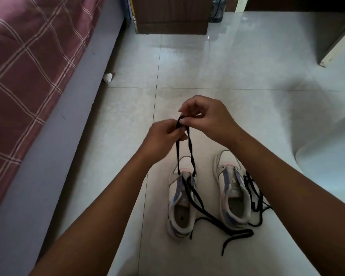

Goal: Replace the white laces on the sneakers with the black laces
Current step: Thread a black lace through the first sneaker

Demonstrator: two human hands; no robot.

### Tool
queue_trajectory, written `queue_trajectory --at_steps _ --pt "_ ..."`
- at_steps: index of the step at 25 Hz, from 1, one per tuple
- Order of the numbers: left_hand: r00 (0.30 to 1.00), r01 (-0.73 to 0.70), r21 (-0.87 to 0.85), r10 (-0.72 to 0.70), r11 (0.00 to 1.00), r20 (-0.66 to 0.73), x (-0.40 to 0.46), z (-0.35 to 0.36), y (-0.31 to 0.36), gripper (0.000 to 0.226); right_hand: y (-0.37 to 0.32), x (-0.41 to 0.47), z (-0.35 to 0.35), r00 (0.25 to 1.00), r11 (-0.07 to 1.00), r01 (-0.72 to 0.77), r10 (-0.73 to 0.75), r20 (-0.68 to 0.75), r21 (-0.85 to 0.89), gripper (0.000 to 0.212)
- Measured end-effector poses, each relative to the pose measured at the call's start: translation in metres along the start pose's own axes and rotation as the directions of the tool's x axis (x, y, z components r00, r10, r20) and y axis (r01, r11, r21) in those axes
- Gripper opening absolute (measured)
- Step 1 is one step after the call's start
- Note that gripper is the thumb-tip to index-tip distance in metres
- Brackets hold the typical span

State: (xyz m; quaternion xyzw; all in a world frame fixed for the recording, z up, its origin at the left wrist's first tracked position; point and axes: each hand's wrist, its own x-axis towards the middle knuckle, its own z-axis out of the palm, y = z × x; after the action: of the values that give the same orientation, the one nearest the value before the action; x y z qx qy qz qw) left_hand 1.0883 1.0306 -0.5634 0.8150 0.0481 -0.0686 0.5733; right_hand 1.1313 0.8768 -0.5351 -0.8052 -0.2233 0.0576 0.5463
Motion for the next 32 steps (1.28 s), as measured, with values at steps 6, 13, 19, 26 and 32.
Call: queue_trajectory --at_steps 6,13,19,26,32 --pt "0.990 -0.099 0.003 0.099 0.995 -0.097 -0.001 -0.009 0.015 0.033 0.105 -0.063 0.036 0.856 0.847 -0.487 0.511 0.075 -0.213 0.026" --pt "0.982 -0.118 0.056 0.125 0.991 -0.139 -0.005 -0.015 0.016 0.030 0.134 -0.087 0.060 0.850 0.854 -0.501 0.516 0.105 -0.139 0.006" --pt "0.917 -0.242 0.379 0.338 0.893 -0.211 -0.007 -0.028 0.024 0.014 0.103 -0.077 0.048 0.836 0.835 -0.519 0.452 0.311 0.182 0.013" --pt "0.872 -0.207 0.577 0.417 0.790 -0.257 -0.008 -0.026 0.011 0.006 0.079 -0.062 0.033 0.860 0.804 -0.505 0.440 0.257 0.315 0.008" --pt "0.809 -0.225 0.693 0.528 0.685 -0.259 -0.011 -0.025 -0.001 0.014 0.071 -0.050 0.021 0.855 0.740 -0.516 0.474 0.209 0.432 0.015"
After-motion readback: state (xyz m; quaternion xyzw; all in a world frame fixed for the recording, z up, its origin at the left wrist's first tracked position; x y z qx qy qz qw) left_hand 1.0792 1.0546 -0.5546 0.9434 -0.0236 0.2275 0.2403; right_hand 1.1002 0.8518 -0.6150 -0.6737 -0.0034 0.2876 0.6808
